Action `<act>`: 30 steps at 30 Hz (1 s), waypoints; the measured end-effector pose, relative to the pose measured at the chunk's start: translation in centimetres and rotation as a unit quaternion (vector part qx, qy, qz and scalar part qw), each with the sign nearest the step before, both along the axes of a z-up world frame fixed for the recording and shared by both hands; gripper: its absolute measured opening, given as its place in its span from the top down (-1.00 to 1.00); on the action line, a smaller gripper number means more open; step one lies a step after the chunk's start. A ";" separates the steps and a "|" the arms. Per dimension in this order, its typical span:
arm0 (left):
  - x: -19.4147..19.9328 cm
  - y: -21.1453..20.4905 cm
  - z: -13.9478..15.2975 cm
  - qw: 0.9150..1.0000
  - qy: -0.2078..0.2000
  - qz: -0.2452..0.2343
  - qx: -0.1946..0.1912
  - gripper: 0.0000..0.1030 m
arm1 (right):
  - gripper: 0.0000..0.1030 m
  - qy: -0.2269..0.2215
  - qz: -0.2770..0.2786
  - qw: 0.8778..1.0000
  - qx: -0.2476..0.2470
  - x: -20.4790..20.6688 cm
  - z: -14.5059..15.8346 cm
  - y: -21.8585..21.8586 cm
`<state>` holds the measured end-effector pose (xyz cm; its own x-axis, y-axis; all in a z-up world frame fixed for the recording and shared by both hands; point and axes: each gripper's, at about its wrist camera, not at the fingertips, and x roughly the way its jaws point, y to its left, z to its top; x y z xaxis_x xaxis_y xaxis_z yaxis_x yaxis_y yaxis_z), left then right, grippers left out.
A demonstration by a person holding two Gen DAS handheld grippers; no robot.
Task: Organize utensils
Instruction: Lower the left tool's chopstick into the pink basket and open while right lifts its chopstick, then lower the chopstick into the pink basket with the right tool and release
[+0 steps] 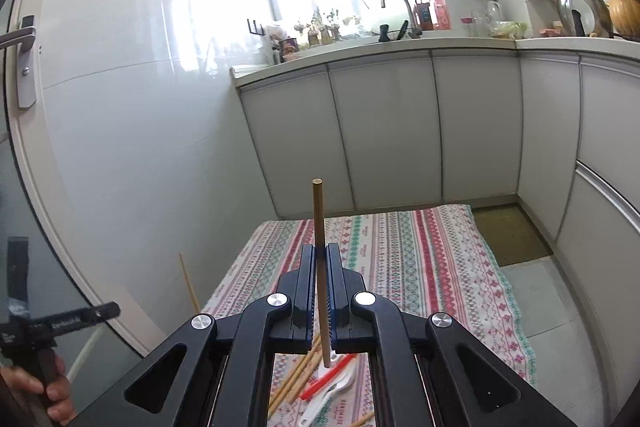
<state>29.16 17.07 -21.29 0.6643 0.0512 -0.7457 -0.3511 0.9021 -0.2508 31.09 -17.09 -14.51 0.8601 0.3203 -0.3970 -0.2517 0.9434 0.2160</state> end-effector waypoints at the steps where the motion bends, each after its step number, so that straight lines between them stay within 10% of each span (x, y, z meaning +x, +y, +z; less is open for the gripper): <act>1: 0.2 0.3 -0.3 1.000 0.007 0.002 -0.002 0.01 | 0.91 -0.004 0.007 1.000 0.002 0.0 0.2 0.6; 13: 0.5 1.1 -0.9 1.000 0.017 -0.001 -0.014 0.01 | 0.91 -0.032 0.089 0.996 -0.002 0.2 0.4 9.5; 30: 1.1 1.7 -1.5 0.999 0.028 0.002 -0.022 0.01 | 0.89 0.052 0.145 0.986 -0.063 2.8 -4.9 15.3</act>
